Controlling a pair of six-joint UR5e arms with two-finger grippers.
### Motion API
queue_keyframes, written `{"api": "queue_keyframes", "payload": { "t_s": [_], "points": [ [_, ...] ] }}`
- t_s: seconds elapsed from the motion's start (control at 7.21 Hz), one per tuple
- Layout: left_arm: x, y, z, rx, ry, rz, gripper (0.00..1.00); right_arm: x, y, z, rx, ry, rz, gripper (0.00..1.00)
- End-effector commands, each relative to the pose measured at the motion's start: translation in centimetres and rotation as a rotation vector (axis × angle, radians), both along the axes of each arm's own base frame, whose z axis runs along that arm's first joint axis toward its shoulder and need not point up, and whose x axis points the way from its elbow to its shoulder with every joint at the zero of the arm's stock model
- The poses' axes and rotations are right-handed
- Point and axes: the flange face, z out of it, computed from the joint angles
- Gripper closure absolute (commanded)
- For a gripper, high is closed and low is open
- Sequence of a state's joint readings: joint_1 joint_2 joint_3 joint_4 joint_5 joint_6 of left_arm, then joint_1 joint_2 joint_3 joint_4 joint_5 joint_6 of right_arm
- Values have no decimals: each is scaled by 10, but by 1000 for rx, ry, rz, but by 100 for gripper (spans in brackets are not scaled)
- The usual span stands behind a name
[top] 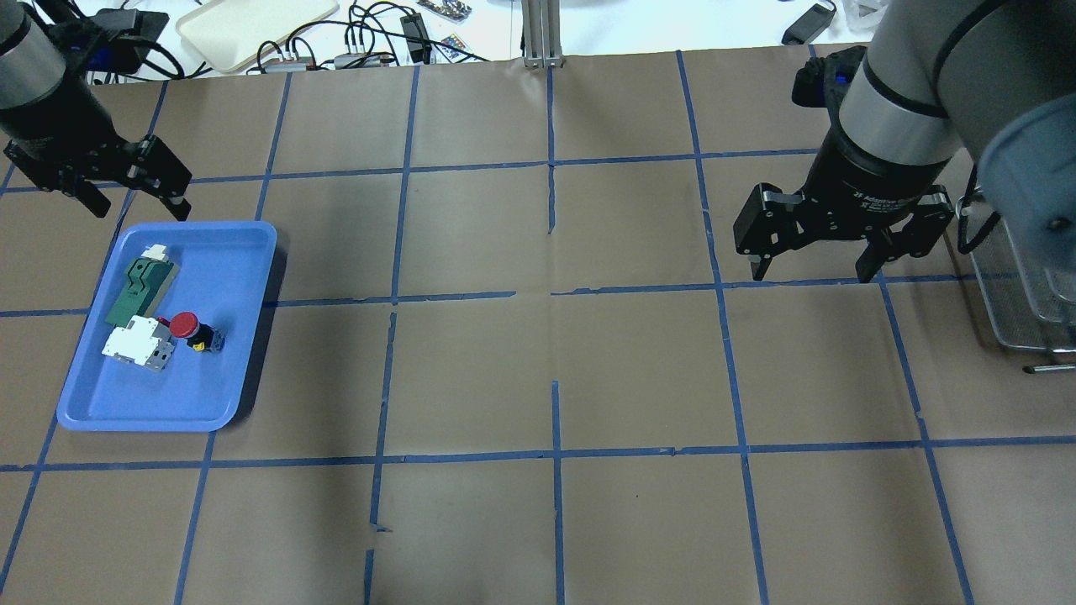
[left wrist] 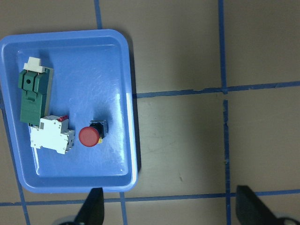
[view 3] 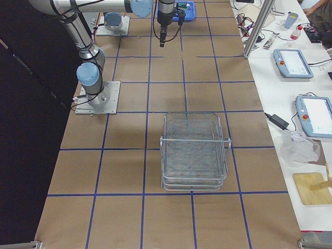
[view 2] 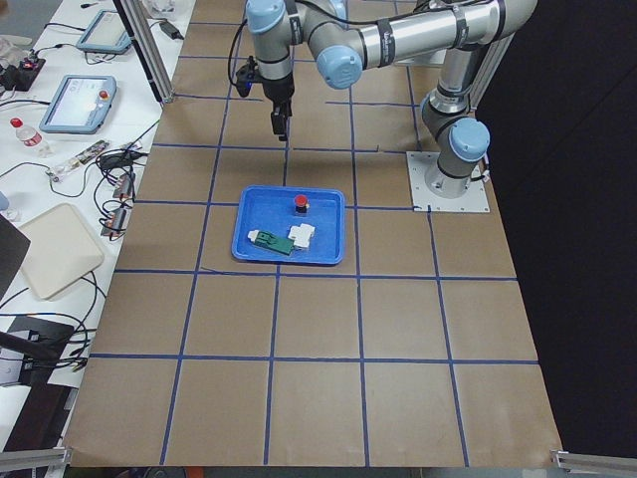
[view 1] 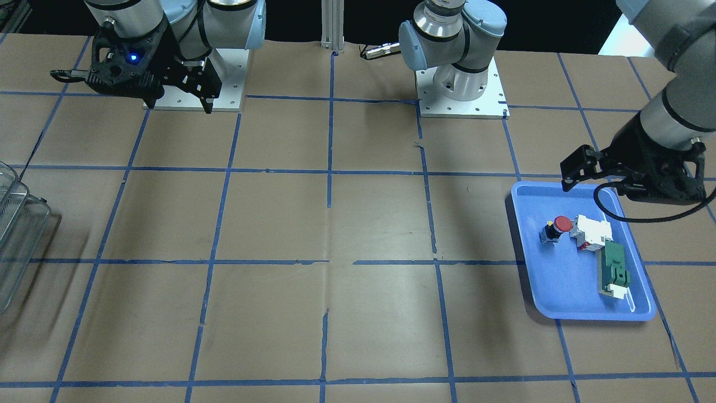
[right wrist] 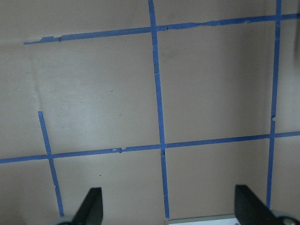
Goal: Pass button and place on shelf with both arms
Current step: 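Move the left gripper down over the red push button in the tray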
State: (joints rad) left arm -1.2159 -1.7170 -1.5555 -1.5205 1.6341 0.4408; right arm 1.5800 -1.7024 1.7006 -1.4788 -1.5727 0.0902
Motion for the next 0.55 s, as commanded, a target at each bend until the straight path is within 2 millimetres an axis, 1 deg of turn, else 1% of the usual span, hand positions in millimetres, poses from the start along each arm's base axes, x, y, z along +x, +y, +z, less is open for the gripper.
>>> {"api": "queue_keyframes", "payload": {
  "t_s": [0.0,0.14,0.28,0.42],
  "points": [
    [45,-11,-64,33,22,-24,0,0,0,1,-1,3,1,0],
    [66,-9,-96,-4,16,-60,0,-1,0,-1,5,6,2,0],
    [76,2,-120,-22,8,-60,0,0,0,0,2,3,-6,0],
    [75,9,-146,-5,21,-49,0,-1,1,-1,11,10,-7,0]
  ]
}}
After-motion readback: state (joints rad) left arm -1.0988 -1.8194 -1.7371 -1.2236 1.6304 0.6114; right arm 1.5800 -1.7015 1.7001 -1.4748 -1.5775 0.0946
